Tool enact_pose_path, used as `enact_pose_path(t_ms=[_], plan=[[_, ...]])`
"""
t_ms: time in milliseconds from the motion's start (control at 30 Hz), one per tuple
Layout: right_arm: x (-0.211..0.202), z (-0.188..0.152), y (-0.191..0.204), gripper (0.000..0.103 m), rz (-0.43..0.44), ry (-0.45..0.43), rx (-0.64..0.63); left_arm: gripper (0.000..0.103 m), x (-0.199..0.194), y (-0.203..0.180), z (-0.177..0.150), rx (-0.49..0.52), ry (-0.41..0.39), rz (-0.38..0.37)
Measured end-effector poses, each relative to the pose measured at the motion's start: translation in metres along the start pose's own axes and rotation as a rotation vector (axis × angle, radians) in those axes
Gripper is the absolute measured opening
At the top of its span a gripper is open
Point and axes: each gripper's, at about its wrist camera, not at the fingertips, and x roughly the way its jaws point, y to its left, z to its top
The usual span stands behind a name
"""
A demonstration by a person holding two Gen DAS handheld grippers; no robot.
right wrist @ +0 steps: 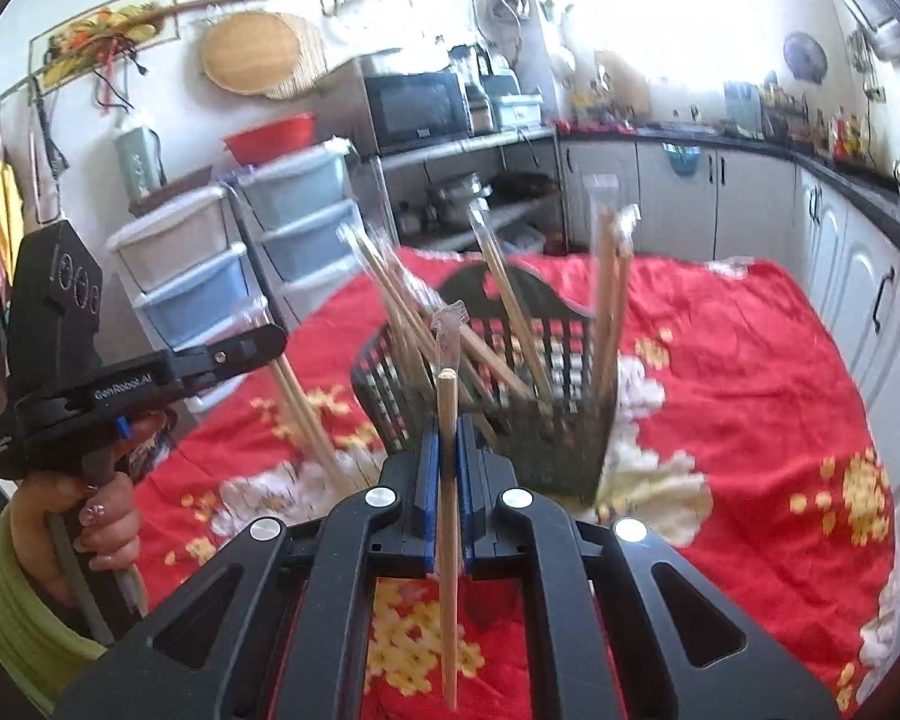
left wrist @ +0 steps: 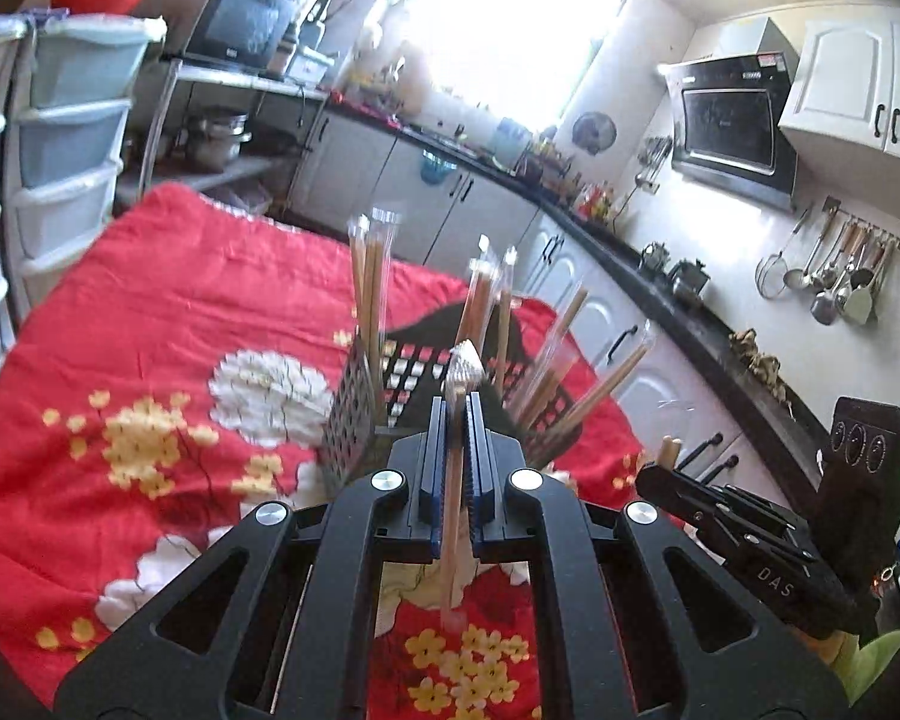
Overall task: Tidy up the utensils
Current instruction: 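Lift the left tool's chopstick over the basket while the right tool lifts its own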
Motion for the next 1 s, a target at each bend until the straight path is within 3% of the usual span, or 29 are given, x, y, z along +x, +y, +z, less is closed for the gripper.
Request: enact_pose_path(t_ms=[433, 833, 1000], plan=[[-0.037, 0.056, 0.014, 0.006, 0.018, -0.242, -0.035, 0.003, -0.041, -0.028, 0.048, 0.075, -0.183, -0.005], [-0.077, 0.107, 0.019, 0.006, 0.008, -0.494, -0.091, 0.003, -0.054, -0.041, 0.081, 0.105, -0.291, 0.031], [-0.088, 0.129, 0.020, 0.006, -0.036, -0.598, -0.149, 0.003, -0.055, -0.044, 0.094, 0.119, -0.323, 0.055]])
